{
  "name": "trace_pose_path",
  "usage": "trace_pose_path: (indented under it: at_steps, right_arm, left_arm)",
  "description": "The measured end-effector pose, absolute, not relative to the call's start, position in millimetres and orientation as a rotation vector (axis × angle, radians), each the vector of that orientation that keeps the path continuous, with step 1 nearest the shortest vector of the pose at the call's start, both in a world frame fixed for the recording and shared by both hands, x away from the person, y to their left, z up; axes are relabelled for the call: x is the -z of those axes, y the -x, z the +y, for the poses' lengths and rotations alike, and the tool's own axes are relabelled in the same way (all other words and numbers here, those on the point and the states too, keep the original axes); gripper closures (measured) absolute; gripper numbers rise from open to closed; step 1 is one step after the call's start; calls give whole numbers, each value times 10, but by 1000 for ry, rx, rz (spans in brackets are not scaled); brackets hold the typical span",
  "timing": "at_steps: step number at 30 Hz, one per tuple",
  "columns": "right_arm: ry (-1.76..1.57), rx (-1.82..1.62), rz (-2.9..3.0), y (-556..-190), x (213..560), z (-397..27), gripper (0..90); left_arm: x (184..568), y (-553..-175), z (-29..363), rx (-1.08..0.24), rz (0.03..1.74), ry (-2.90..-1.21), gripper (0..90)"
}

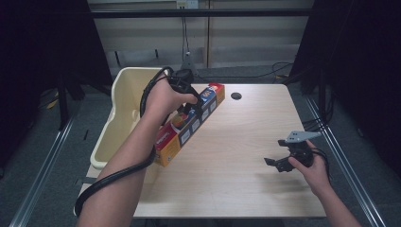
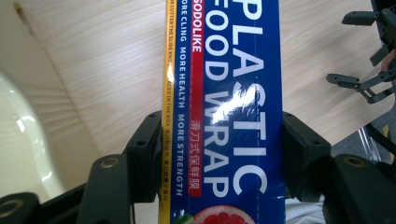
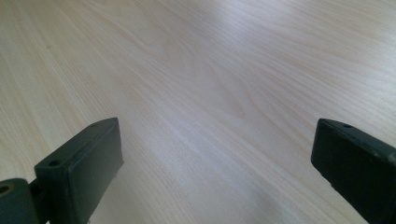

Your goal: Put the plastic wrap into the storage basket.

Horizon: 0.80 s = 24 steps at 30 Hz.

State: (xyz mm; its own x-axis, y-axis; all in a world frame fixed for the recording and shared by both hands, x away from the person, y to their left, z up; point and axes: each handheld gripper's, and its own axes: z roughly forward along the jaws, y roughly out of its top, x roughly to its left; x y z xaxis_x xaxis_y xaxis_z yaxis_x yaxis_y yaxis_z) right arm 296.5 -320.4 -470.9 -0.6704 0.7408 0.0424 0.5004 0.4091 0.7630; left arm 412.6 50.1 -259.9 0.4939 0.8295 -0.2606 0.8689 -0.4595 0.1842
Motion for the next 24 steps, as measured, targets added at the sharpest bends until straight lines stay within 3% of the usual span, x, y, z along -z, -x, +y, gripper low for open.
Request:
trace_pose_path:
  at_steps: [24]
  right_arm:
    - [-1064,-1122,2376,-2960,4700,-3177,23]
  left_arm:
    - [2289,-4114,803,174,1521,-2404,409]
